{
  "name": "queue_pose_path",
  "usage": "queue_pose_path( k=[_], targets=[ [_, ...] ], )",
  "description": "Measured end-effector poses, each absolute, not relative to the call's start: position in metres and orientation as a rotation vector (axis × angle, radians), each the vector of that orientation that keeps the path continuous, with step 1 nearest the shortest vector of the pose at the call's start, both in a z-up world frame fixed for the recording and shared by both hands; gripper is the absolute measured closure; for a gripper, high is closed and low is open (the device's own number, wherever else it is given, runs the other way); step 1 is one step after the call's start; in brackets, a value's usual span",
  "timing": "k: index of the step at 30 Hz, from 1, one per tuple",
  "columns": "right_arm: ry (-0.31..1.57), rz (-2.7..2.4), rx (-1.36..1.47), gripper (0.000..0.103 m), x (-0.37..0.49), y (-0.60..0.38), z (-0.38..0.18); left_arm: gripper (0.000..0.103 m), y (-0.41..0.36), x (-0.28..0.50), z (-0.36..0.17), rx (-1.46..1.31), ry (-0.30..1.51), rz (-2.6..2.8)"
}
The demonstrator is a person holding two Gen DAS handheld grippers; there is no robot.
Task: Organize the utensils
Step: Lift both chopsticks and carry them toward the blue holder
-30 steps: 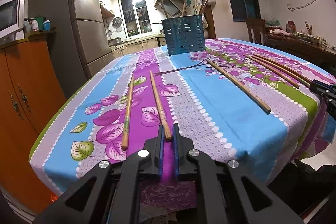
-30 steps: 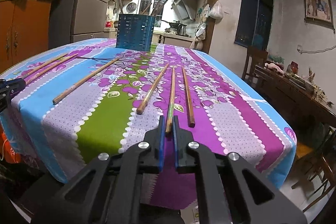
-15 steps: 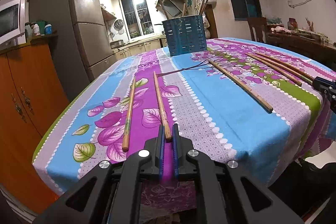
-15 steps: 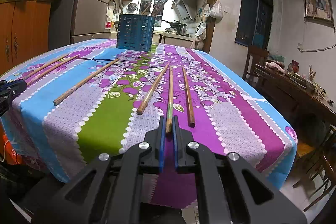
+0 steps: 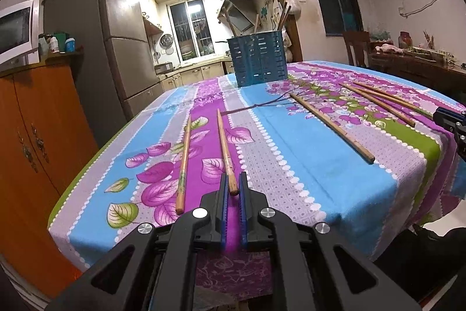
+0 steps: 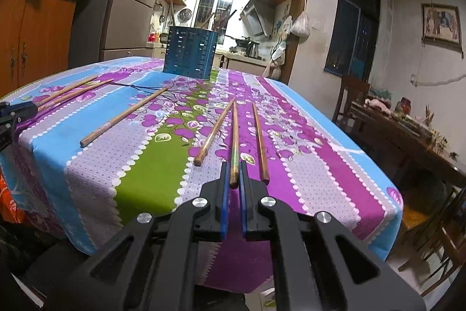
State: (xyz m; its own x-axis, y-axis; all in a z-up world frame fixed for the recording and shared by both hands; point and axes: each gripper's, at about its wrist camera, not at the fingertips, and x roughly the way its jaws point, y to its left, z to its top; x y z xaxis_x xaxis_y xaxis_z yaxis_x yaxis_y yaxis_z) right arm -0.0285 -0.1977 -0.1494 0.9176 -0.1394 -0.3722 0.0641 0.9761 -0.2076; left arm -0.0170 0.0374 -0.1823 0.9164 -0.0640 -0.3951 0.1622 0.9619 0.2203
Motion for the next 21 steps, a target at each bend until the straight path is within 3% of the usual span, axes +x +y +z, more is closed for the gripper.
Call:
queue_pose_path(
  k=[21],
  targets=[
    [0.112,-0.092,-0.292,0.098,-0.027,-0.191,-0.067,0.095,0.041,-0.021,-0.12,0.245,0.229,-0.15]
  ],
)
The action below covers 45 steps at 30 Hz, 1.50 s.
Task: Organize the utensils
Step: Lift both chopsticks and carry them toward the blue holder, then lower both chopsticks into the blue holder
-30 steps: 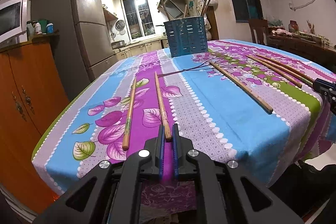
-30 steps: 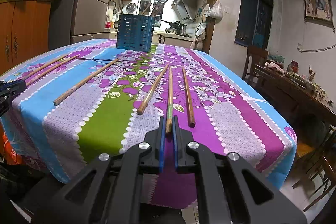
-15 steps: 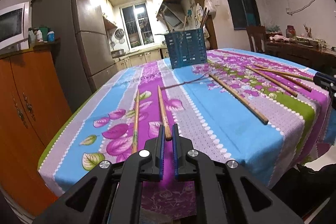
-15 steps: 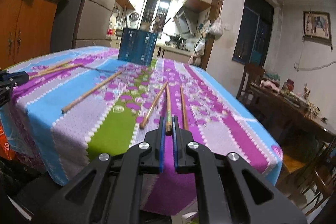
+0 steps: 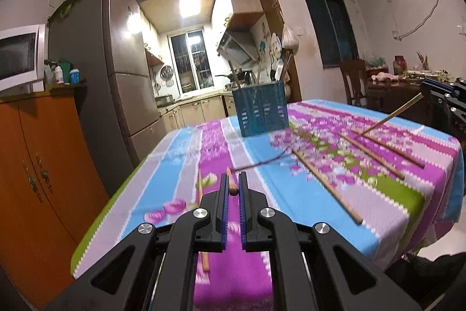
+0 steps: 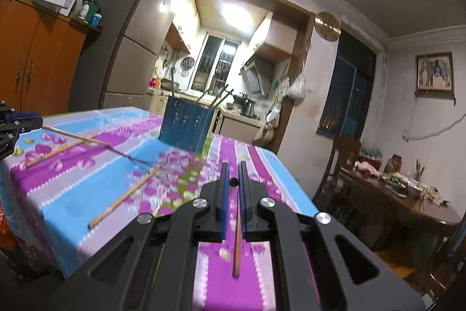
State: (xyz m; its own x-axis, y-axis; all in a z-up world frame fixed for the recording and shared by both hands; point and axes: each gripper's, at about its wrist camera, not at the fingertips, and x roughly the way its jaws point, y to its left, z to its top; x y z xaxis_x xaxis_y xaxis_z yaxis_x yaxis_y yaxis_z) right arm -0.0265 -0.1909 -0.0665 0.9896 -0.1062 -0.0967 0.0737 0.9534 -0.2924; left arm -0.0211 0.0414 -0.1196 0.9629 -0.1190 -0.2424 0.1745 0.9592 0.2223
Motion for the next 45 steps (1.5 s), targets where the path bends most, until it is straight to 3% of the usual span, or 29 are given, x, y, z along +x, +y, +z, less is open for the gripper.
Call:
queue_pose_path(
  k=[26,45],
  targets=[
    [0.09,-0.03,-0.279,0.098,0.052,-0.215,0.018,0.095,0.06,0.066,-0.018,0.092,0.291,-0.284],
    [0.142,0.061,-0.159,0.098,0.084,-0.237,0.066,0.095,0.068,0.093,0.049,0.083,0.228,-0.327]
  ],
)
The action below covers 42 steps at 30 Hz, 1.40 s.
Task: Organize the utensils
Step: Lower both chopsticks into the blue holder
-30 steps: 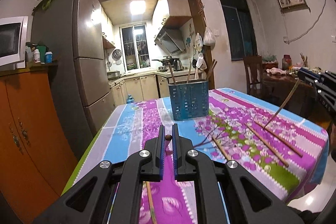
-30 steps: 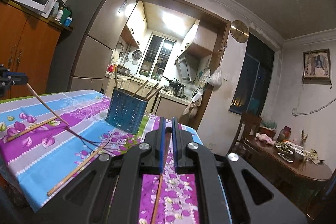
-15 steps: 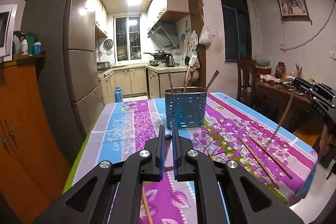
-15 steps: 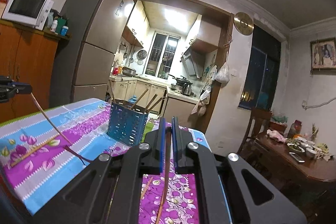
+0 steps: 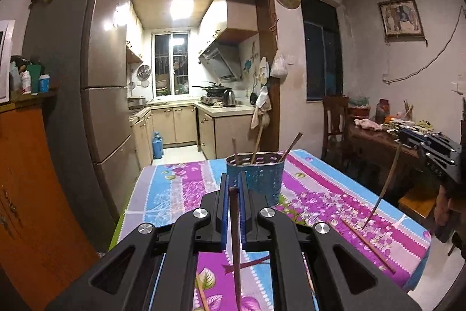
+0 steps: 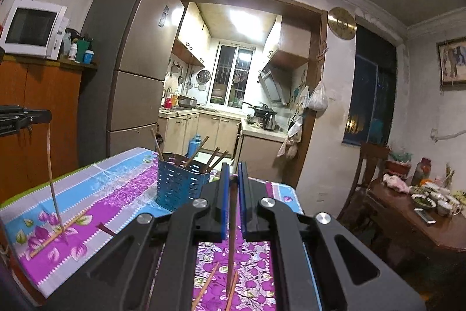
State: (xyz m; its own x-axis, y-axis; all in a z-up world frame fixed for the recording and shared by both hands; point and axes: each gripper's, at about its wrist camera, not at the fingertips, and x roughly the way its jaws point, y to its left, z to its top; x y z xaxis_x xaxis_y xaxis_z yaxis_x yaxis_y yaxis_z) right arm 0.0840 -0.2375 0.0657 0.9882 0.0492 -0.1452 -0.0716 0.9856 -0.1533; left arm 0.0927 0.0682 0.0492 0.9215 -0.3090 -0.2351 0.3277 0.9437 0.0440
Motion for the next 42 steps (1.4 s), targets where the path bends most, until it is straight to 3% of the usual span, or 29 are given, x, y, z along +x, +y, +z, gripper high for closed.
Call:
queue_pose_path(
  k=[18,33,42],
  targets=[
    [0.196,0.182,-0.026,0.098,0.128,-0.247,0.117,0.095,0.031,0.129,0.084,0.07,0.209,-0.442],
    [0.053,0.211,0.049,0.098,0.237,-0.205,0.198,0.096,-0.044,0.257,0.18,0.063,0.042,-0.393],
    [0.094,0.156,0.072,0.098,0.312,-0.206,0.178,0.096,-0.056,0.337,0.165,0.022,0.064,-0.36]
  ],
)
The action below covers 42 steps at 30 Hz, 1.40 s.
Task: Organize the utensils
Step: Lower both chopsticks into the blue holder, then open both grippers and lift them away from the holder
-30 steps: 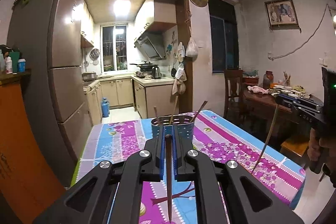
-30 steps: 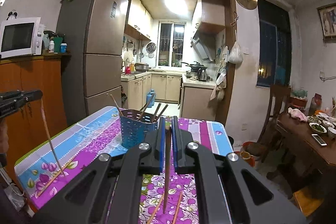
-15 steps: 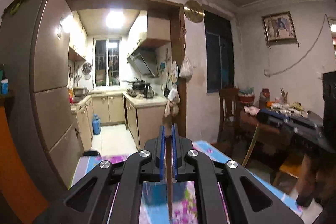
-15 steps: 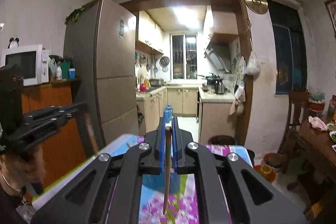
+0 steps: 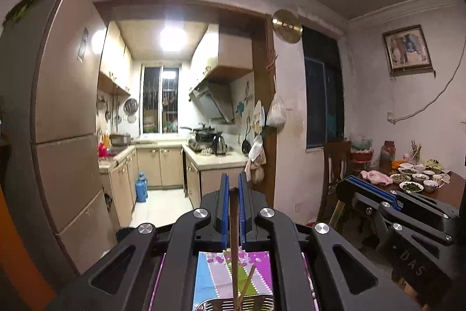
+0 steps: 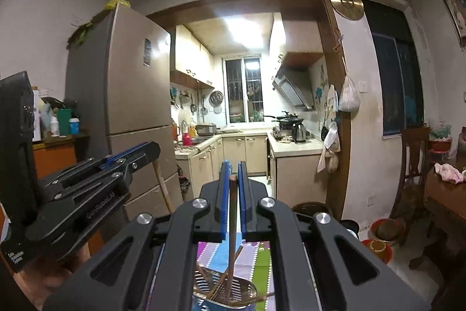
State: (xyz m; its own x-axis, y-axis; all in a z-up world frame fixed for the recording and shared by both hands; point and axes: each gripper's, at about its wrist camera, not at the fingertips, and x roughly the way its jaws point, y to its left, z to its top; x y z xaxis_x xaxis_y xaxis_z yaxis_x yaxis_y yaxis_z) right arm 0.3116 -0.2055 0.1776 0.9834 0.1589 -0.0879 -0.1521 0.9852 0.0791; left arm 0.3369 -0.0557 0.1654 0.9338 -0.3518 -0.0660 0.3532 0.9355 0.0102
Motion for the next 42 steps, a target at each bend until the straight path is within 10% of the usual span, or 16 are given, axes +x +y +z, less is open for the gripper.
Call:
queue_pose_path(
  k=[20,37,42],
  targets=[
    [0.308,0.148,0.048,0.098,0.372,-0.189,0.1,0.096,-0.057,0.401,0.056,0.072,0.305,-0.354],
    [0.149,0.113,-0.045,0.087,0.252,-0.238,0.147,0.095,0.008,0.266,0.126,0.046,0.061,-0.289],
    [0.112,0.074,-0.142,0.087,0.154,-0.274,0.133,0.07,0.045,0.187,0.117,0.096,0.024,-0.237]
  ],
)
